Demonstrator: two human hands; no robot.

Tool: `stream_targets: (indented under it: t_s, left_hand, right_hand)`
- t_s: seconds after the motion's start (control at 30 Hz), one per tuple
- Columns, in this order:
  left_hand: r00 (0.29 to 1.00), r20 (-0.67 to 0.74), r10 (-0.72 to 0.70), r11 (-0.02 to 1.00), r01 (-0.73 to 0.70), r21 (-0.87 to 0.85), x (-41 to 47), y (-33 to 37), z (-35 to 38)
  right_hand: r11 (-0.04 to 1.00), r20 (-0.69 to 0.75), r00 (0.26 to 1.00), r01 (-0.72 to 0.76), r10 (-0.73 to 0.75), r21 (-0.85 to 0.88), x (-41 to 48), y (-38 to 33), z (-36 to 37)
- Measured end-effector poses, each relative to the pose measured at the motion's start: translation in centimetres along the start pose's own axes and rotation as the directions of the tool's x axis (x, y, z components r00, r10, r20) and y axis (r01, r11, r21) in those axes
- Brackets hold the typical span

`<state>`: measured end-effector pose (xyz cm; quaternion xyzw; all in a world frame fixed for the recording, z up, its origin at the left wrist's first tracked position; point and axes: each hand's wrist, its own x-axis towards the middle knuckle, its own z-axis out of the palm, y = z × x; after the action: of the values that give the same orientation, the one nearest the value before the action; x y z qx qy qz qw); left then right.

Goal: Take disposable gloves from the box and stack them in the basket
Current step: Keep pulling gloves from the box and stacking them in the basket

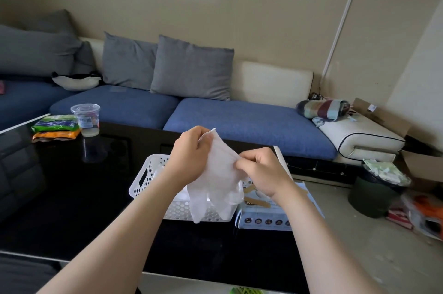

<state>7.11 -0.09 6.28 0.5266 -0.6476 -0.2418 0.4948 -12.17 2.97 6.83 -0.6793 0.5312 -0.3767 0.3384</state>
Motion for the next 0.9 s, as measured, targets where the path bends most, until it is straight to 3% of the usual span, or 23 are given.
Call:
stream_targets:
  t_s: [0.23, 0.5, 0.67, 0.9]
  left_hand:
    - [0.994, -0.042, -0.098, 0.991, 0.101, 0.084, 0.5, -1.2, 0.0]
    - [0.961, -0.066, -0.269, 0.907, 0.276, 0.318, 1.4, -4.5, -0.3]
    - [0.947, -0.059, -0.317, 0.857, 0.312, 0.410, 2.0, -5.9, -0.7]
    - [0.947, -0.006, -0.320, 0.881, 0.300, 0.366, 2.7, -8.2, -1.4]
  right_hand:
    - [0.981, 0.032, 0.980, -0.195, 0.195, 0.015, 0.8, 1.4, -0.3]
    - [0.931, -0.099, 0.928, -0.349, 0.359, 0.111, 3.1, 3.1, 2.1]
    - [0.952, -0.234, 0.927, -0.306, 0.292, -0.027, 5.0, 4.7, 3.7]
    - [0.893, -0.390, 0.921, -0.186, 0.013, -0.409, 7.0, 5.3, 6.3]
